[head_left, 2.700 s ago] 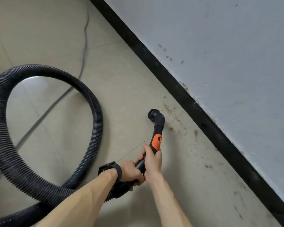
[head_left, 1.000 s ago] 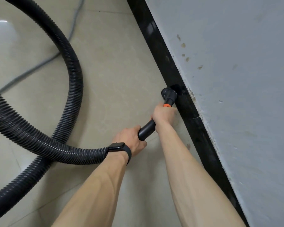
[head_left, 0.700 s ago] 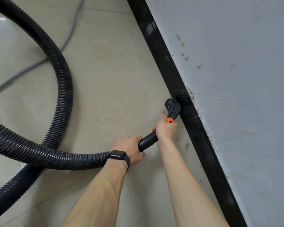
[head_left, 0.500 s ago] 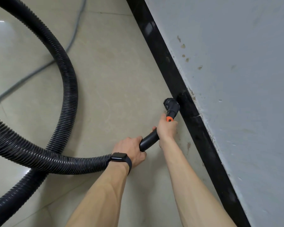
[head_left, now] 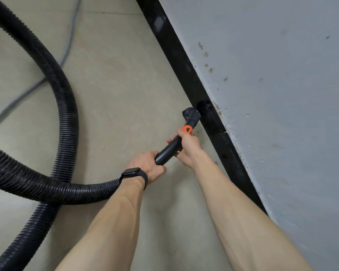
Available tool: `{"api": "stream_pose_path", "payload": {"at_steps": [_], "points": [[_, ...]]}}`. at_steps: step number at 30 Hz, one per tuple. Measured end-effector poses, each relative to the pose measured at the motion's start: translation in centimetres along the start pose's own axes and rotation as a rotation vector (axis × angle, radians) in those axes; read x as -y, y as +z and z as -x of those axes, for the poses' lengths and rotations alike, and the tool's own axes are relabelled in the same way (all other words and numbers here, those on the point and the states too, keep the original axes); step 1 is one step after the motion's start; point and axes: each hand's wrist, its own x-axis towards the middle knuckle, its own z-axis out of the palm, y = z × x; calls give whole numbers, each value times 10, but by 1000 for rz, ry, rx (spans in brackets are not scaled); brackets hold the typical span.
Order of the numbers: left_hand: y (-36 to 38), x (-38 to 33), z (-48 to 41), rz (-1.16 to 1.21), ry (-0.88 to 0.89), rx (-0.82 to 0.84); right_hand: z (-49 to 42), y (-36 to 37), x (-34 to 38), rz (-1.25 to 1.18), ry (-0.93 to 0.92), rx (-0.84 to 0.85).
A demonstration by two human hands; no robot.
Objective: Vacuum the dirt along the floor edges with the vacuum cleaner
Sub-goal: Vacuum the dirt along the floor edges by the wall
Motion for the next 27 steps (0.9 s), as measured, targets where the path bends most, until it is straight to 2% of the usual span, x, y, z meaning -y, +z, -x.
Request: {"api": "stream_pose_path", "payload": {"at_steps": [11, 18, 27], "points": [[18, -21, -16, 372, -128, -19, -39, 4, 9, 414, -262, -91], [19, -24, -14, 301, -117, -28, -39, -1, 3, 368, -260, -73], [19, -25, -3, 159, -68, 29, -29, -23, -14, 210, -157, -67]]}}
